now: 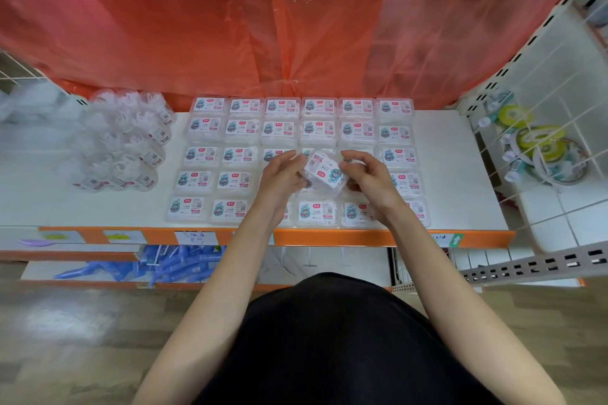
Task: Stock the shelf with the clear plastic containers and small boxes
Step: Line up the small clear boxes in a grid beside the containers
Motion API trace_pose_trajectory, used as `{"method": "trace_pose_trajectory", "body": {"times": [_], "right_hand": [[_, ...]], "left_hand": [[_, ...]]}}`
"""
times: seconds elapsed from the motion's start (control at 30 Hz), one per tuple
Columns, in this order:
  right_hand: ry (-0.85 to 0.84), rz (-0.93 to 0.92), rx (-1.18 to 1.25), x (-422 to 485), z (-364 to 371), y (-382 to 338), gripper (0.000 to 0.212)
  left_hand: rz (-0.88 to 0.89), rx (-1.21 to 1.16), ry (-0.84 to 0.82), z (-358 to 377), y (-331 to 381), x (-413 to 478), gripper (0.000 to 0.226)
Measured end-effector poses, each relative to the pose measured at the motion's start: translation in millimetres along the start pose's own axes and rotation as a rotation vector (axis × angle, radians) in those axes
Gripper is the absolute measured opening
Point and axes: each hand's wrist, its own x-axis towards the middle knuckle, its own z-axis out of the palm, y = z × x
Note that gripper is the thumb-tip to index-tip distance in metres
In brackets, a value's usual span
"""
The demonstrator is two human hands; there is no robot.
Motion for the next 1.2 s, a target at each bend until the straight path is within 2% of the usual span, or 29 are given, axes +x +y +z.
{"method": "trace_pose_trajectory", "body": {"times": [0.13, 0.27, 0.37, 0.47, 0.57, 0.63, 0.7, 0.77, 0.83, 0.93, 1.07, 1.2], "right_hand": [[0.05, 0.032, 0.094, -2, -3, 2, 0.038], [0.004, 0.039, 0.082, -6, -5, 5, 0.055], [-0.003, -0.053, -0.122, -7, -12, 9, 0.072], [0.025, -0.307, -0.406, -7, -26, 10, 0.085], [0.001, -0.484, -0.627, -3, -42, 5, 0.07], [-0.012, -0.492, -0.712, -3, -48, 1, 0.055], [0.001, -0.478, -0.73, -3, -55, 1, 0.048], [0.029, -0.471, -0.715, -3, -63, 1, 0.048], [0.087, -0.466, -0.711, -2, -75, 3, 0.05], [0.224, -0.442, -0.713, 3, -96, 3, 0.051], [0.336, -0.361, -0.728, 19, -120, -3, 0.052], [0.379, -0.318, -0.682, 40, -124, -13, 0.054]], "left_hand": [[-0.04, 0.036, -0.074, 9, -1, -6, 0.039], [-0.019, 0.081, -0.134, 21, -3, -8, 0.031], [0.012, 0.125, -0.105, 25, -3, -4, 0.03], [0.024, 0.202, -0.113, 28, -1, 1, 0.03], [0.023, 0.313, -0.178, 36, 2, 3, 0.031], [0.033, 0.369, -0.216, 43, 3, 5, 0.031], [0.065, 0.425, -0.228, 52, 1, 8, 0.029], [0.15, 0.528, -0.213, 62, -4, 11, 0.028], [0.309, 0.693, -0.161, 68, -10, 12, 0.035], [0.593, 1.07, -0.052, 71, -26, 15, 0.041], [0.59, 1.34, -0.082, 78, -50, 13, 0.05], [0.564, 1.382, -0.101, 84, -63, 8, 0.055]]}}
